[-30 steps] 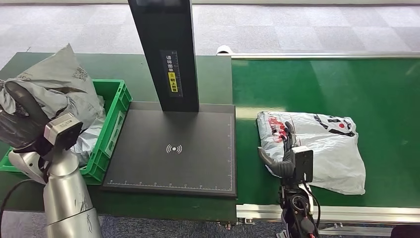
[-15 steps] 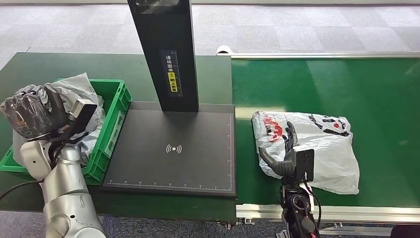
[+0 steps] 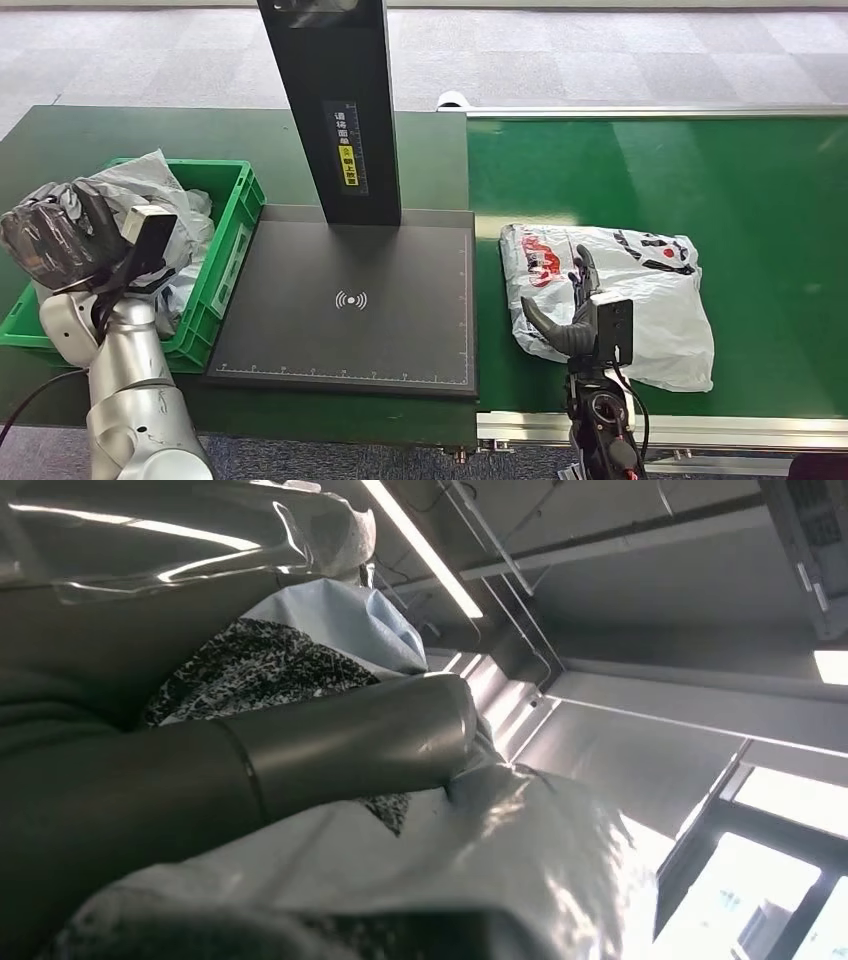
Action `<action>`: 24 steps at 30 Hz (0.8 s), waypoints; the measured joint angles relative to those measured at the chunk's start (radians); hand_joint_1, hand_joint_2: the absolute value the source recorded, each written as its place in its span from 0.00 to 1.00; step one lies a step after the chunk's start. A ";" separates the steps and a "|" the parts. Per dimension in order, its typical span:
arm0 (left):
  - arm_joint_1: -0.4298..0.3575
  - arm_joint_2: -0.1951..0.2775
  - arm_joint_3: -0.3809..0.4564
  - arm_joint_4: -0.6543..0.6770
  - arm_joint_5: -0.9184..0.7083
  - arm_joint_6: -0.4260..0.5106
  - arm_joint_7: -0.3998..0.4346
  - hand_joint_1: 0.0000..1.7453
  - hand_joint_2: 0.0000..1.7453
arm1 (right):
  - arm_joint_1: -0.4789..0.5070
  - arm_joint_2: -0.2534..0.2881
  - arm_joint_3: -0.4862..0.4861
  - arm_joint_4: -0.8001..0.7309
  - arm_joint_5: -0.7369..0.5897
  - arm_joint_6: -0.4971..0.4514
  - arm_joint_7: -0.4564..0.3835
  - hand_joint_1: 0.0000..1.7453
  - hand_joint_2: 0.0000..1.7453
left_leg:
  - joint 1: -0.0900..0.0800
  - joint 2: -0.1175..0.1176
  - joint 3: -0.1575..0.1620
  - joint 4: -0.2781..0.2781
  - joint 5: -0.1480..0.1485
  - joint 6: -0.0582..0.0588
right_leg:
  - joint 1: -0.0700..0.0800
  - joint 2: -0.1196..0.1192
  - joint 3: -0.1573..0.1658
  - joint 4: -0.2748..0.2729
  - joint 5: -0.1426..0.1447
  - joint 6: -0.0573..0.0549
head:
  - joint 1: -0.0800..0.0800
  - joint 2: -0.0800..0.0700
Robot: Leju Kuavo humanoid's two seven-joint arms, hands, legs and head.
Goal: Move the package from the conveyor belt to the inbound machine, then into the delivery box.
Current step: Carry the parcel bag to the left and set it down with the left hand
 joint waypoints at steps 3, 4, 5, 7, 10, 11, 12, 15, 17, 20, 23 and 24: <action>0.000 -0.004 0.009 -0.016 0.005 0.000 -0.005 0.52 0.00 | 0.000 0.000 0.000 0.000 0.000 0.000 0.000 0.00 1.00 | 0.000 0.000 0.000 0.000 0.000 0.000 | 0.000 0.000 0.000 0.000 0.000 0.000 | 0.000 0.000; 0.000 -0.004 0.012 -0.019 0.008 0.000 -0.005 0.27 0.00 | 0.000 0.000 0.000 0.000 0.000 0.000 0.000 0.00 1.00 | 0.000 0.000 0.000 0.000 0.000 0.000 | 0.000 0.000 0.000 0.000 0.000 0.000 | 0.000 0.000; 0.001 -0.005 0.014 -0.025 0.018 0.000 -0.005 0.02 0.00 | 0.000 0.000 0.000 0.000 -0.001 0.000 0.000 0.00 1.00 | 0.000 0.000 0.000 0.000 0.000 0.000 | 0.000 0.000 0.000 0.000 0.000 0.000 | 0.000 0.000; 0.005 -0.007 0.014 -0.045 0.060 0.000 -0.006 0.00 0.00 | 0.000 0.000 0.001 0.000 -0.002 0.000 0.000 0.00 1.00 | 0.000 0.000 0.000 0.000 0.000 0.000 | 0.000 0.000 0.000 0.000 0.000 0.000 | 0.000 0.000; 0.008 -0.011 0.012 -0.086 0.127 0.000 -0.006 0.00 0.00 | 0.000 0.000 0.002 0.000 -0.006 0.000 0.000 0.00 1.00 | 0.000 0.000 0.000 0.000 0.000 0.000 | 0.000 0.000 0.000 0.000 0.000 0.000 | 0.000 0.000; 0.009 -0.012 0.011 -0.096 0.146 0.000 -0.006 0.00 0.00 | 0.000 0.000 0.003 0.000 -0.007 0.000 0.000 0.00 1.00 | 0.000 0.000 0.000 0.000 0.000 0.000 | 0.000 0.000 0.000 0.000 0.000 0.000 | 0.000 0.000; 0.012 -0.013 0.008 -0.106 0.170 0.000 -0.007 0.00 0.00 | 0.000 0.000 0.005 0.000 -0.008 0.000 0.000 0.00 1.00 | 0.000 0.000 0.000 0.000 0.000 0.000 | 0.000 0.000 0.000 0.000 0.000 0.000 | 0.000 0.000; 0.024 -0.018 -0.012 -0.142 0.245 0.000 -0.008 0.00 0.00 | 0.000 0.000 0.011 0.001 -0.011 0.002 0.000 0.00 1.00 | 0.000 0.000 0.000 0.000 0.000 0.000 | 0.000 0.000 0.000 0.000 0.000 0.000 | 0.000 0.000; 0.031 -0.021 -0.020 -0.165 0.254 0.000 -0.008 0.00 0.00 | -0.001 -0.001 0.015 0.001 -0.012 0.003 -0.001 0.00 1.00 | 0.000 0.000 0.000 0.000 0.000 0.000 | 0.000 0.000 0.000 0.000 0.000 0.000 | 0.000 0.000; 0.038 -0.024 -0.022 -0.185 0.251 0.000 -0.009 0.00 0.00 | -0.002 -0.001 0.022 0.002 -0.013 0.004 -0.002 0.00 1.00 | 0.000 0.000 0.000 0.000 0.000 0.000 | 0.000 0.000 0.000 0.000 0.000 0.000 | 0.000 0.000; 0.043 -0.025 -0.021 -0.198 0.284 0.000 -0.009 0.00 0.00 | -0.005 -0.001 0.026 0.005 -0.013 0.006 -0.002 0.00 1.00 | 0.000 0.000 0.000 0.000 0.000 0.000 | 0.000 0.000 0.000 0.000 0.000 0.000 | 0.000 0.000; 0.046 -0.025 -0.022 -0.206 0.303 0.000 -0.009 0.00 0.00 | -0.007 -0.001 0.027 0.006 -0.014 0.006 -0.003 0.00 1.00 | 0.000 0.000 0.000 0.000 0.000 0.000 | 0.000 0.000 0.000 0.000 0.000 0.000 | 0.000 0.000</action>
